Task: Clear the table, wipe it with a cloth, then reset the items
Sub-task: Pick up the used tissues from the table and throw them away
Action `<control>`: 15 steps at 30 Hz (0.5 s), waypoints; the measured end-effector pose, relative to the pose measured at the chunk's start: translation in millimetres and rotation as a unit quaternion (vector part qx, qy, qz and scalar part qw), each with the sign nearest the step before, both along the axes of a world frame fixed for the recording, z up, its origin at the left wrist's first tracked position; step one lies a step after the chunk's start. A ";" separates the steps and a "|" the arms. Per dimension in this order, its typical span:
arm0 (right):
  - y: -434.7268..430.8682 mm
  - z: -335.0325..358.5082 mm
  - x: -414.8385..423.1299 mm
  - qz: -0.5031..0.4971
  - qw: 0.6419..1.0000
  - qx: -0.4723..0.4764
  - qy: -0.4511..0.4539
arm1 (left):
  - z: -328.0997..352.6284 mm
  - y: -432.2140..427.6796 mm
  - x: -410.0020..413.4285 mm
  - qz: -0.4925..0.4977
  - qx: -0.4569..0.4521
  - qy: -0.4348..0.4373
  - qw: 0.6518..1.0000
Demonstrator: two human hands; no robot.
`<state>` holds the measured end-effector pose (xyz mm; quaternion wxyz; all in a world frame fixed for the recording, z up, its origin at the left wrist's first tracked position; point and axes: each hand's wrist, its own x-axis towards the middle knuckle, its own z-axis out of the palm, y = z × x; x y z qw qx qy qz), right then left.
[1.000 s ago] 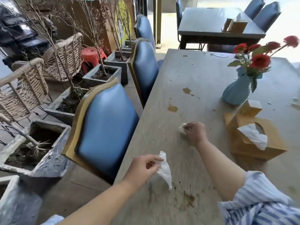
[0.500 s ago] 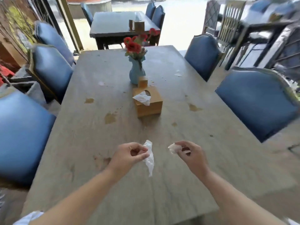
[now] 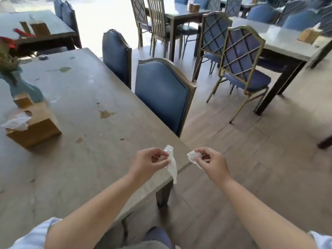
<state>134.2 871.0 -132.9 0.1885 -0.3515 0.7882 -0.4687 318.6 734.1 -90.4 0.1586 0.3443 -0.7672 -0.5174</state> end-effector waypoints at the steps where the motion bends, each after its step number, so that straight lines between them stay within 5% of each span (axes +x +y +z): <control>1: 3.5 -2.6 -16.6 -0.015 1.000 -0.001 -0.003 | 0.1 1.9 -18.8 -0.011 -0.004 -0.006 1.000; 15: -49.6 -19.9 -290.8 -0.071 0.995 0.062 -0.015 | -26.2 -39.3 -300.4 -0.040 0.013 -0.037 0.998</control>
